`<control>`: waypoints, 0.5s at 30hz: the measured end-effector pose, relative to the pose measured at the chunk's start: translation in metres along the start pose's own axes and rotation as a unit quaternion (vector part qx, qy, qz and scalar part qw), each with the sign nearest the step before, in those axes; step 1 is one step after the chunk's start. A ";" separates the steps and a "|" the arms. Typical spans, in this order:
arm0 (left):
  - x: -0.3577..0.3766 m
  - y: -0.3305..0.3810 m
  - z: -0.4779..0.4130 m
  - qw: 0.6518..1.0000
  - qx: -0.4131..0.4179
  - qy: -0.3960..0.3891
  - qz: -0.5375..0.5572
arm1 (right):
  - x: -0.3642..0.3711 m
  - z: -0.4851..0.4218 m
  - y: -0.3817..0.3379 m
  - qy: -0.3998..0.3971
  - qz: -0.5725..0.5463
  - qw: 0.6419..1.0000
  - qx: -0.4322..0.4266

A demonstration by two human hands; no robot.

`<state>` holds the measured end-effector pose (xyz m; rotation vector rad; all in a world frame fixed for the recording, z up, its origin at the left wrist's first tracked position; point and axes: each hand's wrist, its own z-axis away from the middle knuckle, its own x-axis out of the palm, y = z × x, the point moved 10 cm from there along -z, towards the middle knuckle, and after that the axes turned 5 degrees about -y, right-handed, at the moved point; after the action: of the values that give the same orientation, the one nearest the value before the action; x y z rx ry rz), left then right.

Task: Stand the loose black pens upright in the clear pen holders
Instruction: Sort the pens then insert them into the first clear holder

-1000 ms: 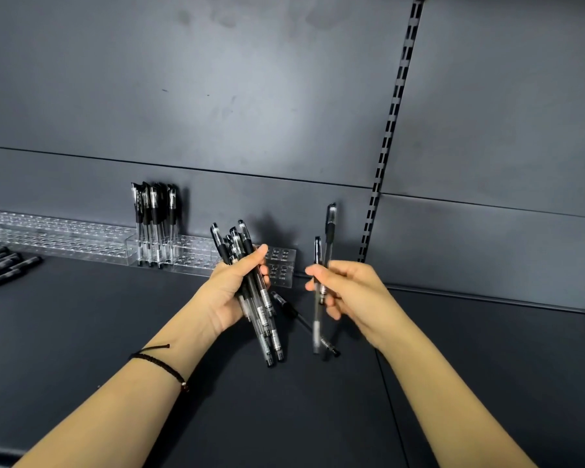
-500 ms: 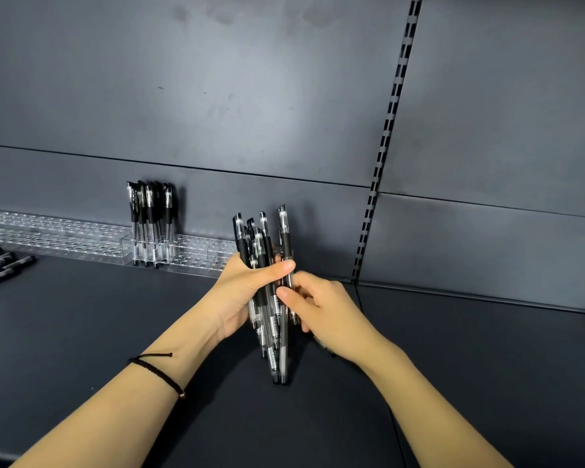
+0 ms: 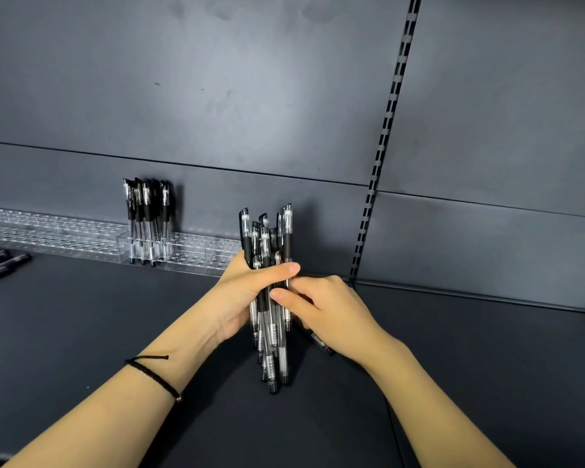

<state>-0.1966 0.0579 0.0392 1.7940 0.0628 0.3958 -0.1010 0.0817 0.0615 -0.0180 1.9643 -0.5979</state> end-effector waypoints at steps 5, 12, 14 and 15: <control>-0.009 0.018 0.000 0.996 0.059 0.047 -0.046 | -0.030 0.005 0.009 0.076 -0.079 0.993 0.038; 0.018 0.043 -0.006 0.971 0.146 0.018 -0.190 | -0.104 -0.006 -0.011 0.235 -0.345 0.907 -0.052; 0.033 0.029 -0.006 0.971 0.128 -0.021 -0.200 | -0.107 -0.018 -0.031 0.195 -0.344 0.915 -0.077; 0.036 0.025 -0.006 0.973 0.122 -0.031 -0.192 | -0.104 -0.023 -0.039 0.171 -0.344 0.920 -0.076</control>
<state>-0.1684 0.0658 0.0723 1.9809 0.4225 0.0545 -0.0824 0.0853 0.1728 -0.7759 2.3370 -0.9416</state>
